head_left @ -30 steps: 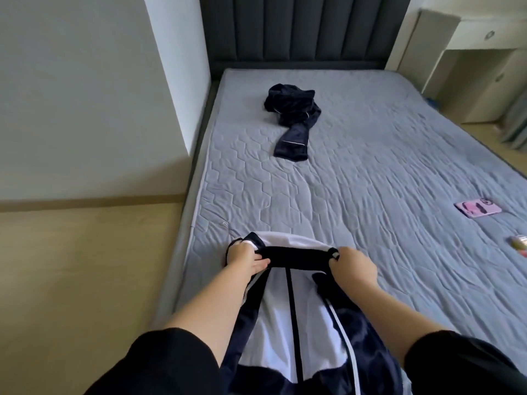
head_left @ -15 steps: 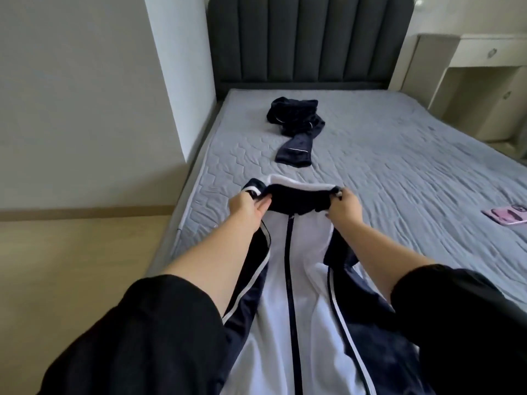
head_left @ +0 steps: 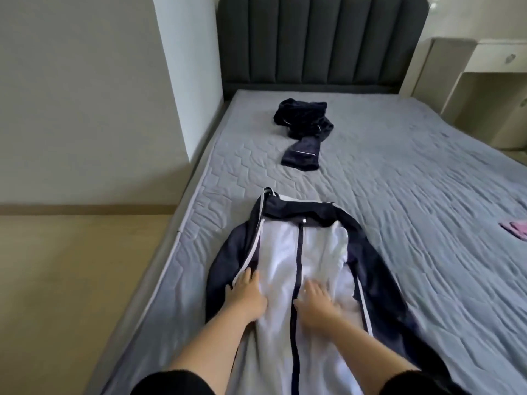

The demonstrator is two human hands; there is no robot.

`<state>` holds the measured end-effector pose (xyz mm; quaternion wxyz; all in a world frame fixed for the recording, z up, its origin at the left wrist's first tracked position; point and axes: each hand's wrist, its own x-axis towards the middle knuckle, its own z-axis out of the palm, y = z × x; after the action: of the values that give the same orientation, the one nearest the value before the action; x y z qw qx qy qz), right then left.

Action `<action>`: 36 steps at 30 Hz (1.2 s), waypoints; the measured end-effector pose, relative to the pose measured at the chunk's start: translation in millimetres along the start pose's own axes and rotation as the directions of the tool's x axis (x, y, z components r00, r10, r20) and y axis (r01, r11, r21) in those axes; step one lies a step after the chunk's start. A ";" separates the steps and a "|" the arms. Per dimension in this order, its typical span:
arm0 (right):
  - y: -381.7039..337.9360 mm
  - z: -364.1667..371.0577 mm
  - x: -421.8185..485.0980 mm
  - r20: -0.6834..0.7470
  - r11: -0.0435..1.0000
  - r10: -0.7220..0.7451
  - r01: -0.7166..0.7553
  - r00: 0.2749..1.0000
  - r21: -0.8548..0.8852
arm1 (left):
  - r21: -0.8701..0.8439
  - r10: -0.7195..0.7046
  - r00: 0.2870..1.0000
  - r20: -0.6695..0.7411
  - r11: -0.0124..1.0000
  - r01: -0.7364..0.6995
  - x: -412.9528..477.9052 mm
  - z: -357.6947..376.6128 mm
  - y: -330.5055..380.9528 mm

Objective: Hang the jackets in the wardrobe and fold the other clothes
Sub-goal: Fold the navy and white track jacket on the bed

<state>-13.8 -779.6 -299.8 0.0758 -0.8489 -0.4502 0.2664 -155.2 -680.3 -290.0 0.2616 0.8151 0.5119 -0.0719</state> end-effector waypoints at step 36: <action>124.5 -30.1 -146.8 -0.085 0.821 0.571 -0.567 0.817 0.067 | 0.186 0.393 0.891 0.228 0.880 -0.437 -142.1 99.8 92.7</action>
<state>25.6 -967.0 -263.8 0.0319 -0.9554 -0.1665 0.2420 -125.5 -874.9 -287.7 0.2201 0.9207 0.2863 -0.1481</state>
